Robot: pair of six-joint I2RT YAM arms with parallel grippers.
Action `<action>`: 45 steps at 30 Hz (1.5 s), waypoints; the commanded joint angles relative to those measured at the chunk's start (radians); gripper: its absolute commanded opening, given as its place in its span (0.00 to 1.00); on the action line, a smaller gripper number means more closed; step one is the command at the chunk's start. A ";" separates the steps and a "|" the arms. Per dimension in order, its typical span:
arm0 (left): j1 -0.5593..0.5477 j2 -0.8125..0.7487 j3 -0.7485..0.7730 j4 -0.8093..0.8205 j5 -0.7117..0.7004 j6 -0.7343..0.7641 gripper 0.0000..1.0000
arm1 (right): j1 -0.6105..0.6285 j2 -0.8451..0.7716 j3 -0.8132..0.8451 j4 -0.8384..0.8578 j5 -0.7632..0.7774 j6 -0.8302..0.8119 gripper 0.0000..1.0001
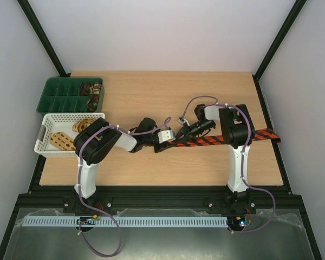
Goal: Roll the ties
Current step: Roll the tie at the center of the board.
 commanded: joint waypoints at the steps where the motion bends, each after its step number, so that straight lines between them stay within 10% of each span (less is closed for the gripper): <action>1: 0.014 -0.038 -0.075 -0.242 -0.050 0.118 0.36 | -0.015 -0.001 0.017 -0.060 0.061 -0.002 0.01; 12: 0.043 -0.054 -0.075 -0.287 -0.001 0.079 0.56 | -0.044 0.029 -0.004 -0.071 0.171 -0.061 0.01; 24: 0.028 0.027 -0.085 0.189 0.181 -0.300 0.72 | -0.040 0.022 -0.071 0.031 0.240 -0.044 0.01; 34: 0.018 0.003 -0.106 0.082 0.058 -0.167 0.35 | -0.033 0.000 -0.032 -0.030 0.214 -0.050 0.12; 39: 0.015 -0.029 -0.127 -0.021 0.036 -0.049 0.31 | -0.035 -0.061 0.006 -0.139 0.127 -0.043 0.36; 45: 0.010 -0.026 -0.117 -0.042 0.015 -0.049 0.31 | -0.018 -0.116 -0.028 -0.177 0.075 -0.018 0.37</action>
